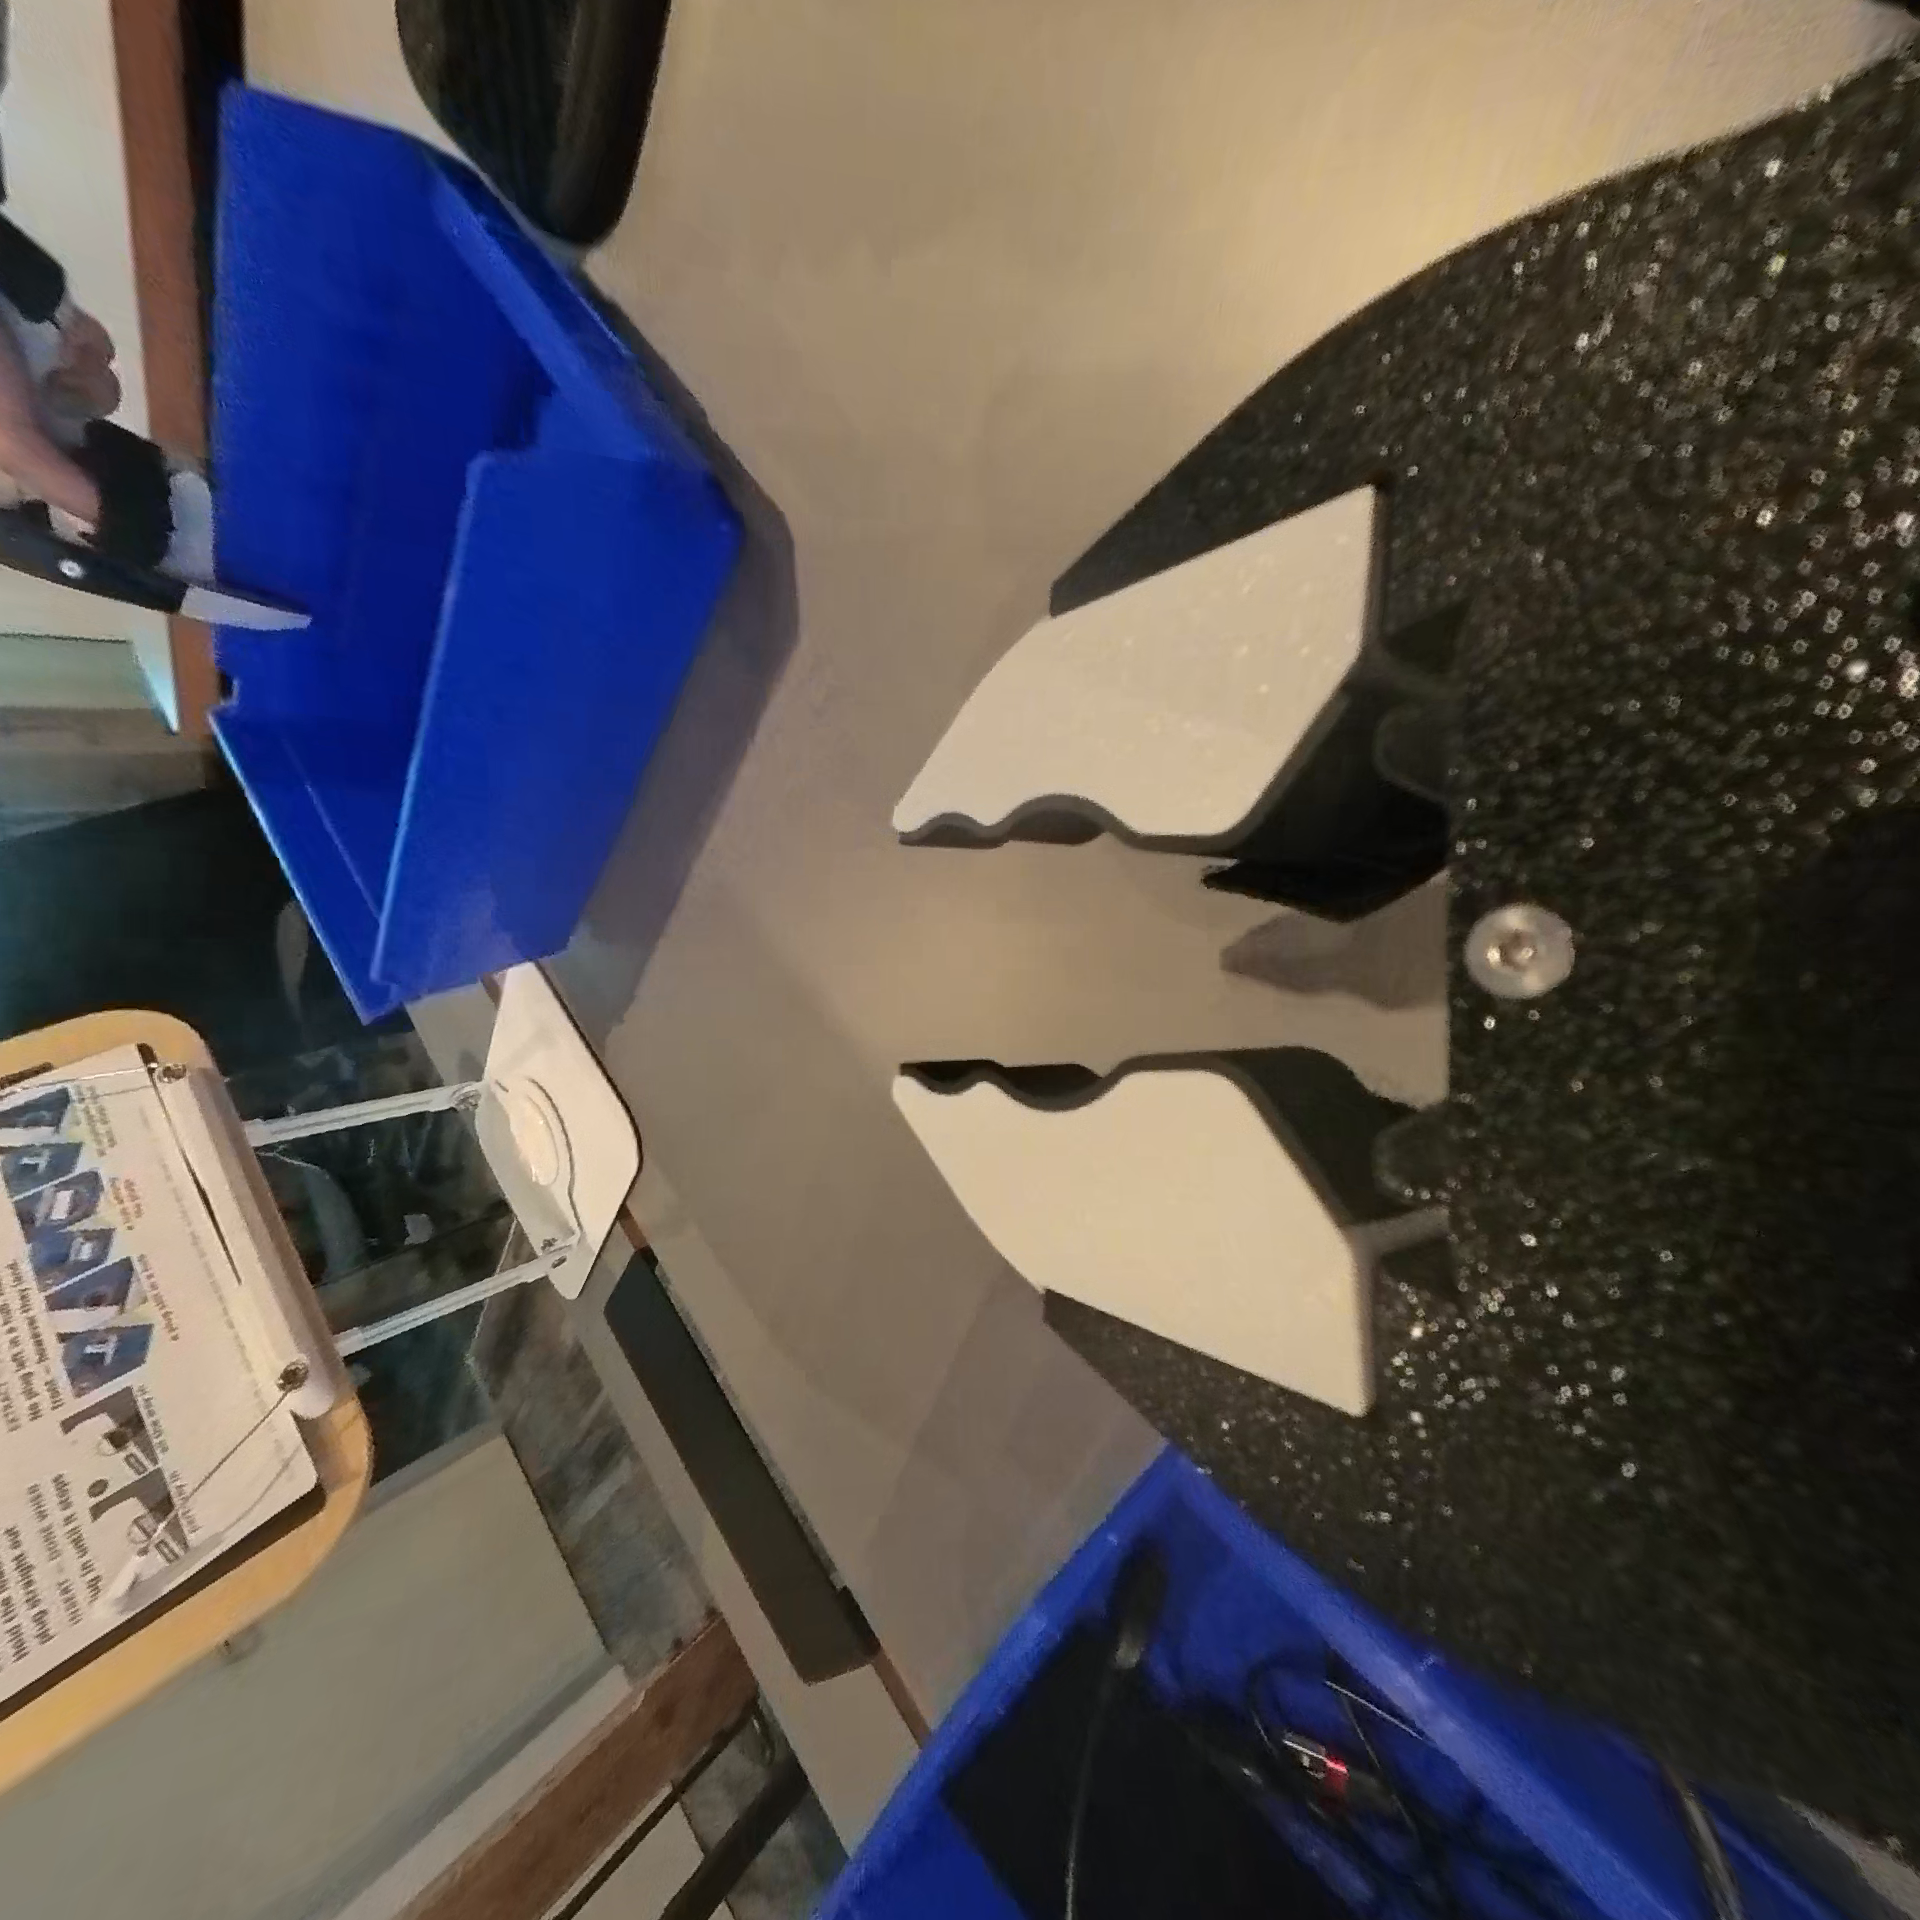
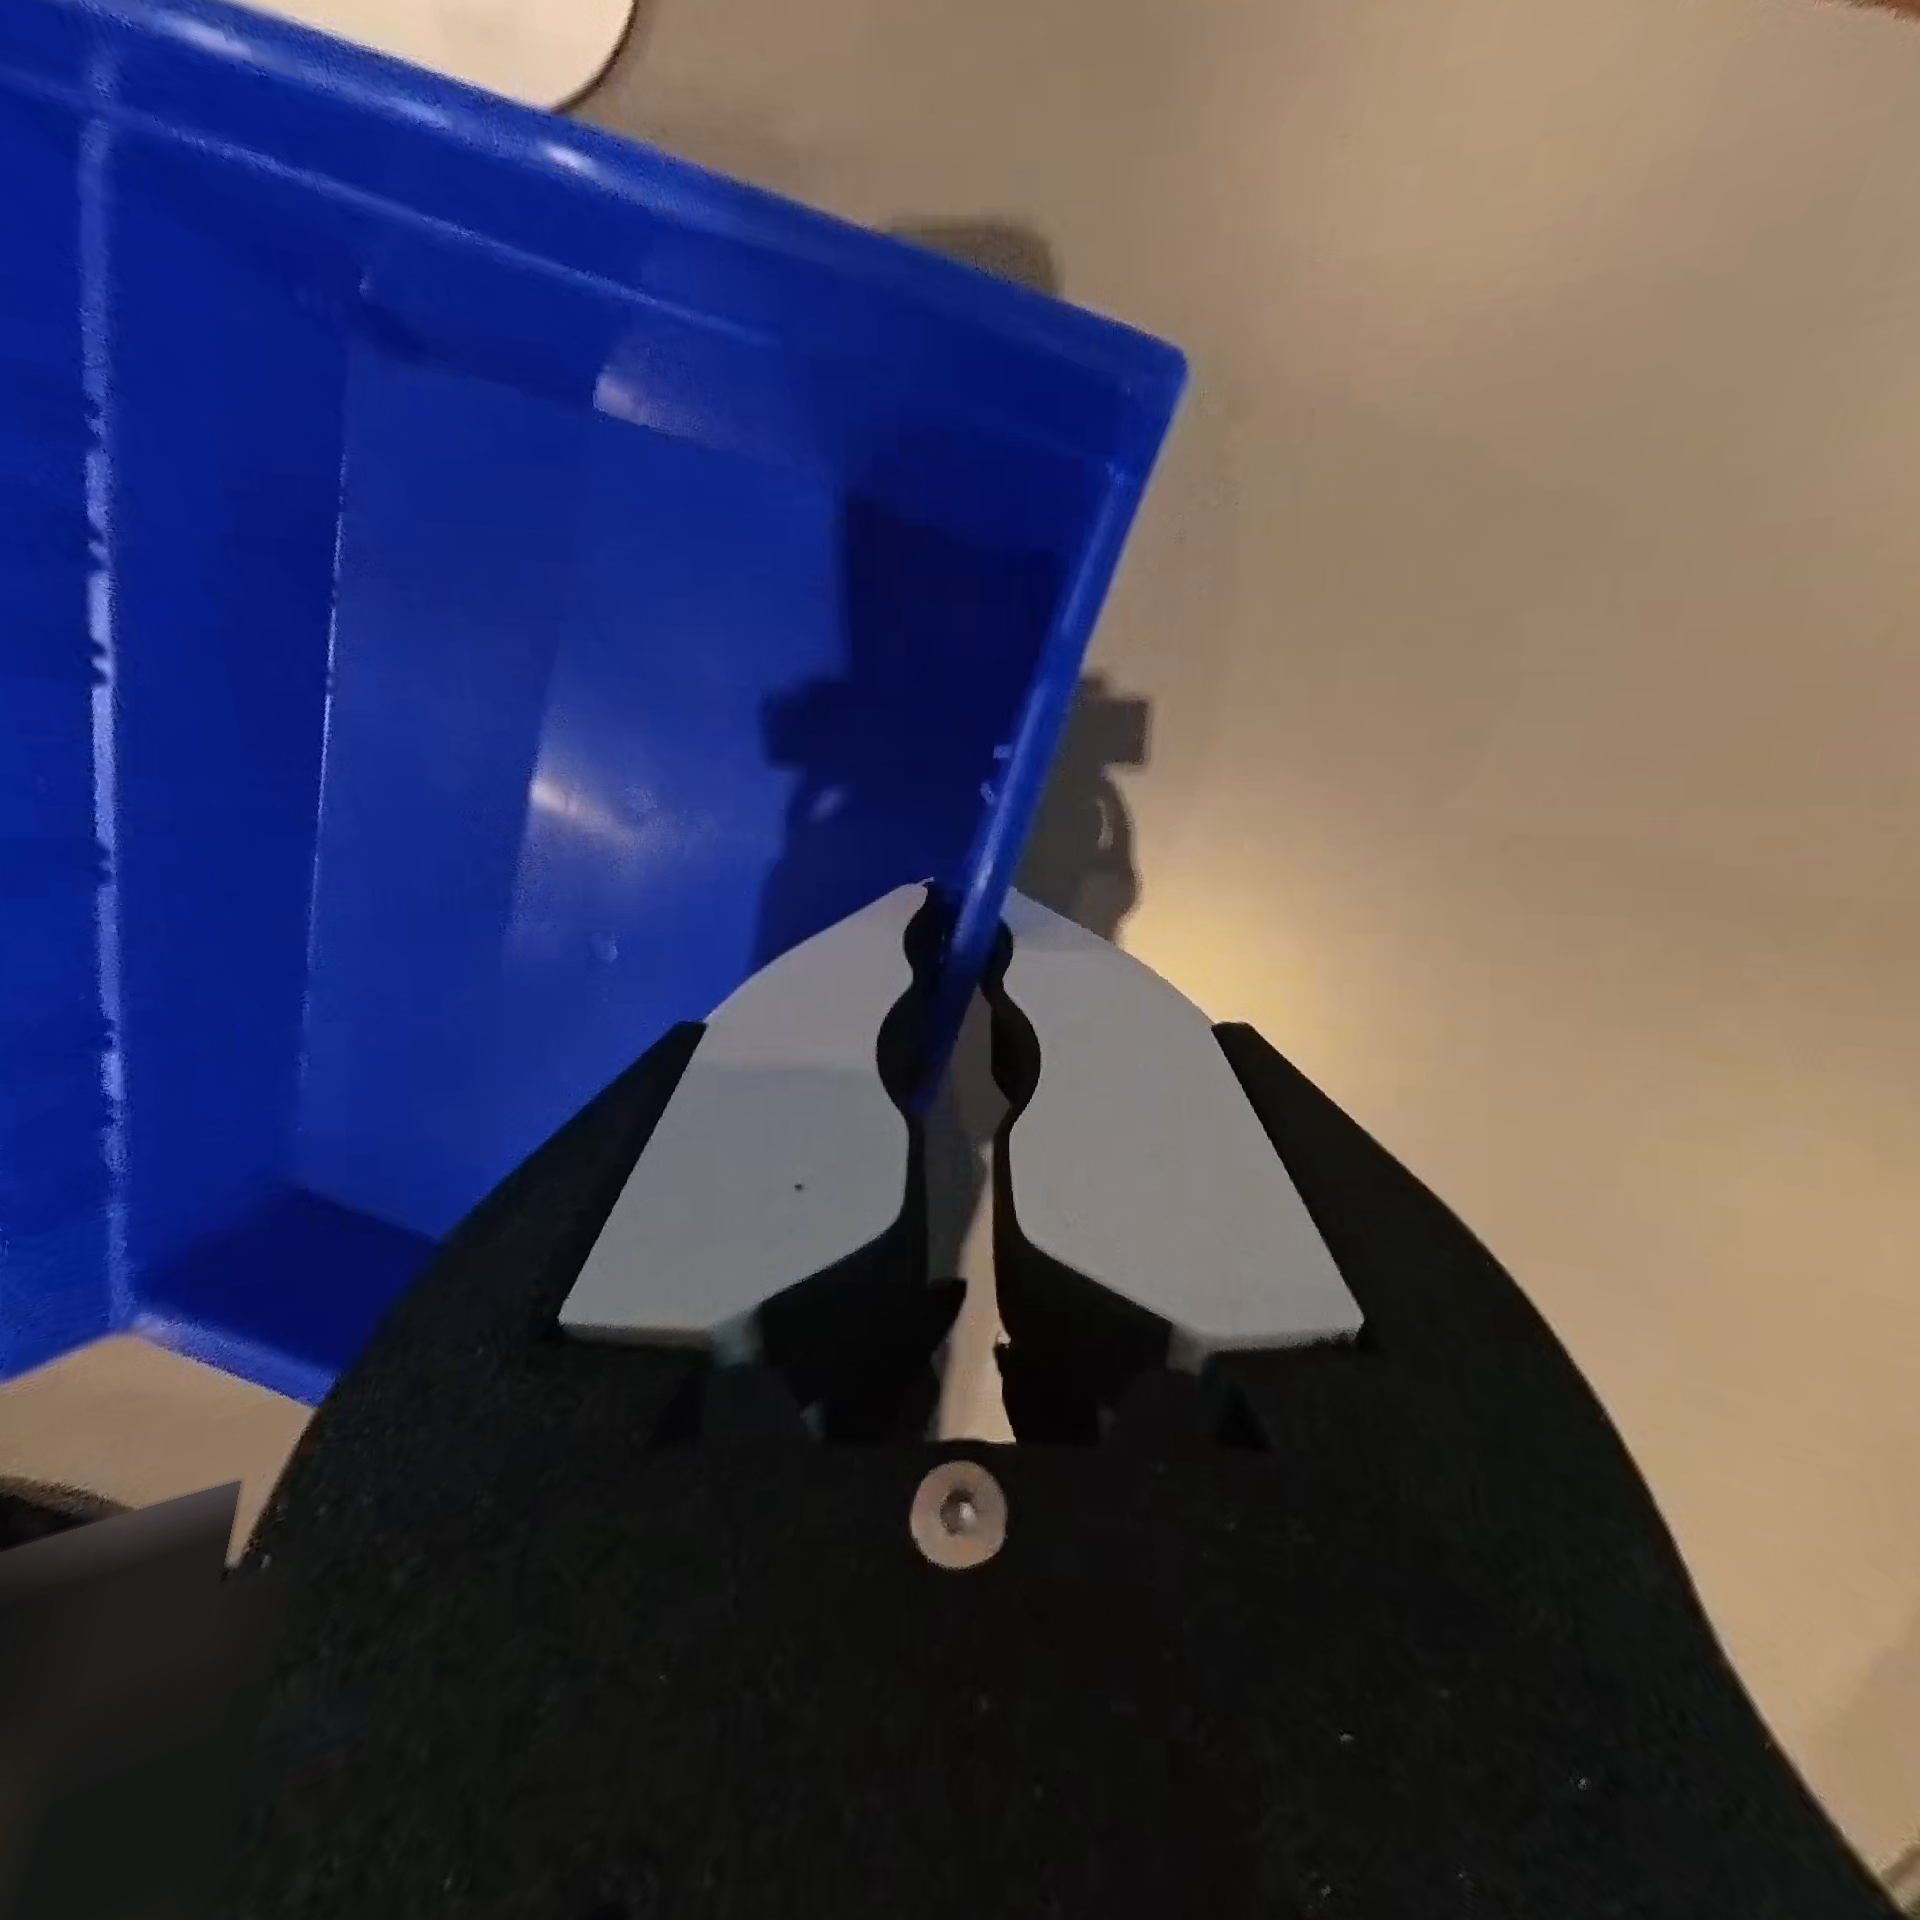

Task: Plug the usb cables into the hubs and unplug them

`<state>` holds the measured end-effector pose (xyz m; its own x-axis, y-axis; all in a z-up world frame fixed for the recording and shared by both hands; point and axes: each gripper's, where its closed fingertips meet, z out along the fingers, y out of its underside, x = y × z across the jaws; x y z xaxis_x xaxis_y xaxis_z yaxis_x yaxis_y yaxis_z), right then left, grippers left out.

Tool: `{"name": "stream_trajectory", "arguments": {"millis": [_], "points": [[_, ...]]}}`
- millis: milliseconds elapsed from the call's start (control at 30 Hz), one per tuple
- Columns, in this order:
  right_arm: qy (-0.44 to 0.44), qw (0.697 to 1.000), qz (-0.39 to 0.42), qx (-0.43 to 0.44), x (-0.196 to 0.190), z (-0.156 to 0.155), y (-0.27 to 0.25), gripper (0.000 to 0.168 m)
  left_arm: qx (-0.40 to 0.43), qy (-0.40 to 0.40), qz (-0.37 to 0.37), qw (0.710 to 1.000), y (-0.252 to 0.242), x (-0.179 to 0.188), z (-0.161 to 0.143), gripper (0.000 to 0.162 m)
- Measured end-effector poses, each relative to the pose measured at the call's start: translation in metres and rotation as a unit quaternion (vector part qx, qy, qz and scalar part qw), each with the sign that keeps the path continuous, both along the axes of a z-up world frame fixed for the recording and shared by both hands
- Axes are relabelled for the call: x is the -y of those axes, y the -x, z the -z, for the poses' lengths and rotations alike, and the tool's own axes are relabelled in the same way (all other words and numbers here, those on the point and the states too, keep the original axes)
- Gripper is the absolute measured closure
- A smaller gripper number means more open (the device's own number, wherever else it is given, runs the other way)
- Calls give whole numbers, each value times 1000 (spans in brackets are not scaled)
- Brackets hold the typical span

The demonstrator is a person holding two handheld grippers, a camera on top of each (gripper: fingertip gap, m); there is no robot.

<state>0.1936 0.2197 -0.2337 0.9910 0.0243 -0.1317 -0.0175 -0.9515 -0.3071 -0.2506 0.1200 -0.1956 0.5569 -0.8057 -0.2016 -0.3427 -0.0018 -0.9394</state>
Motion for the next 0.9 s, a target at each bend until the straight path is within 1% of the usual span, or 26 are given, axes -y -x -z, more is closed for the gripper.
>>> {"name": "stream_trajectory", "arguments": {"millis": [67,267,433,500,600,700,767,833,900], "points": [[8,1000,-11,2,-7,-1,-17,163,1,2,-4,1000,1,-5,1,123],[21,1000,-4,15,-20,-2,-83,163,5,-6,-21,1000,0,-20,1,126],[35,999,11,24,-11,0,-143,163,0,-10,-41,999,1,-33,0,124],[39,998,17,49,-3,1,-167,162,7,-13,-53,998,3,-38,-3,122],[26,997,29,63,3,1,-187,160,28,-23,-66,997,6,-42,-9,122],[-12,996,14,88,5,3,-192,157,38,-26,-70,996,7,-42,-11,122],[-49,993,14,103,4,-4,-192,150,33,-26,-73,996,10,-39,-10,122],[-120,986,28,110,0,-26,-191,141,30,-28,-78,996,15,-36,-9,122],[-217,971,42,92,-5,-63,-179,131,31,-32,-87,995,23,-32,-11,122]]}}
